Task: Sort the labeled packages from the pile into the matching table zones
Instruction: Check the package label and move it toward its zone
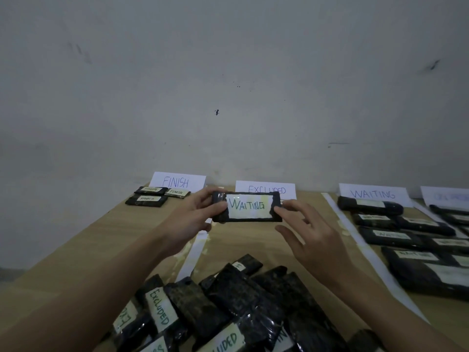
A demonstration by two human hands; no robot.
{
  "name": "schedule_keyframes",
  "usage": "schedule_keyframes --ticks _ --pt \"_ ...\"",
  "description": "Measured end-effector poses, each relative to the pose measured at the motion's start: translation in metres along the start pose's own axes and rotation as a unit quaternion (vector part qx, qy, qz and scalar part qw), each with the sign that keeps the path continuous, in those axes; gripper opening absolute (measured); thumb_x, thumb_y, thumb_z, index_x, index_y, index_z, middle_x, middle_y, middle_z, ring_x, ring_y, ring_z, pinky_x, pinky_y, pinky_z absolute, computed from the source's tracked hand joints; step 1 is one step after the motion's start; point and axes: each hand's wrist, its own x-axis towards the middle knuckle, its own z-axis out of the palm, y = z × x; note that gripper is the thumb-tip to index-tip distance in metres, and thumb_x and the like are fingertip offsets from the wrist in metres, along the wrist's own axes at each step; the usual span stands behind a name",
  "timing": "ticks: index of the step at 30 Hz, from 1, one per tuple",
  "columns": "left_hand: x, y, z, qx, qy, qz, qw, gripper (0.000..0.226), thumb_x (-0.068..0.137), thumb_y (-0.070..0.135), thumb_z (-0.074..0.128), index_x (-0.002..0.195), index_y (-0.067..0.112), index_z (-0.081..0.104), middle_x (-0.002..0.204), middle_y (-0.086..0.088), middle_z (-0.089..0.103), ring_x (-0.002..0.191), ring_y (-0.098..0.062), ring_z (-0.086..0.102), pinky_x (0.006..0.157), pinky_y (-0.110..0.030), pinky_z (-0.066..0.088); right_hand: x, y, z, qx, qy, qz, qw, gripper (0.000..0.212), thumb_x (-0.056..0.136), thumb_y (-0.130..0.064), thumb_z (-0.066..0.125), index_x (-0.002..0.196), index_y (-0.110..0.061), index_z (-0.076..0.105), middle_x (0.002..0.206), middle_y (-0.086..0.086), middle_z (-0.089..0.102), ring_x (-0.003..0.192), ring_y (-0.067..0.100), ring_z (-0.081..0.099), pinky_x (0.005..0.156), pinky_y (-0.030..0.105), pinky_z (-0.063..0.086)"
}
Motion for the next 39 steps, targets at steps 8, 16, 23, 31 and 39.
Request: schedule_keyframes --ticks 8,16,23,31,39 --pt "0.010 -0.011 0.036 0.098 -0.050 0.028 0.994 0.022 0.094 0.019 0.049 0.113 0.028 0.056 0.107 0.010 0.068 0.085 -0.007 0.056 0.060 -0.022 0.037 -0.011 0.003 -0.010 -0.041 -0.038 0.028 0.998 0.046 0.083 -0.040 0.058 0.118 -0.011 0.056 0.120 0.010 0.059 0.111 0.023 0.055 0.089 0.039 0.050" --pt "0.030 -0.005 0.103 0.090 -0.113 0.050 0.988 0.018 0.093 0.016 0.051 0.109 0.022 0.056 0.103 0.006 0.066 0.086 -0.009 0.057 0.066 -0.024 0.042 -0.028 0.029 -0.048 -0.108 -0.077 0.049 0.990 0.045 0.078 -0.043 0.055 0.114 -0.016 0.056 0.111 0.003 0.063 0.106 0.021 0.055 0.089 0.040 0.046" --pt "0.043 0.003 0.171 0.118 -0.204 0.075 0.969 0.016 0.090 0.019 0.056 0.101 0.031 0.057 0.104 0.006 0.064 0.091 -0.014 0.062 0.067 -0.025 0.048 -0.062 0.058 -0.109 -0.143 -0.139 0.092 0.976 0.056 0.061 -0.024 0.084 0.110 -0.007 0.063 0.106 0.010 0.067 0.096 0.026 0.065 0.081 0.040 0.055" --pt "0.036 0.002 0.236 0.354 -0.302 0.156 0.871 0.048 0.090 0.032 0.055 0.134 0.021 0.038 0.123 0.003 0.055 0.104 -0.009 0.054 0.085 -0.018 0.046 -0.109 0.094 -0.175 -0.153 -0.216 0.176 0.948 0.053 0.067 -0.016 0.081 0.116 -0.007 0.062 0.114 0.011 0.065 0.103 0.029 0.063 0.083 0.037 0.051" --pt "0.028 -0.008 0.250 0.560 -0.299 0.255 0.730 0.055 0.096 0.041 0.035 0.145 0.020 0.021 0.150 -0.001 0.032 0.136 -0.019 0.032 0.110 -0.035 0.026 -0.147 0.104 -0.200 -0.110 -0.314 0.233 0.914 0.051 0.084 -0.027 0.064 0.133 -0.022 0.048 0.138 -0.003 0.044 0.127 0.013 0.040 0.098 0.016 0.024"
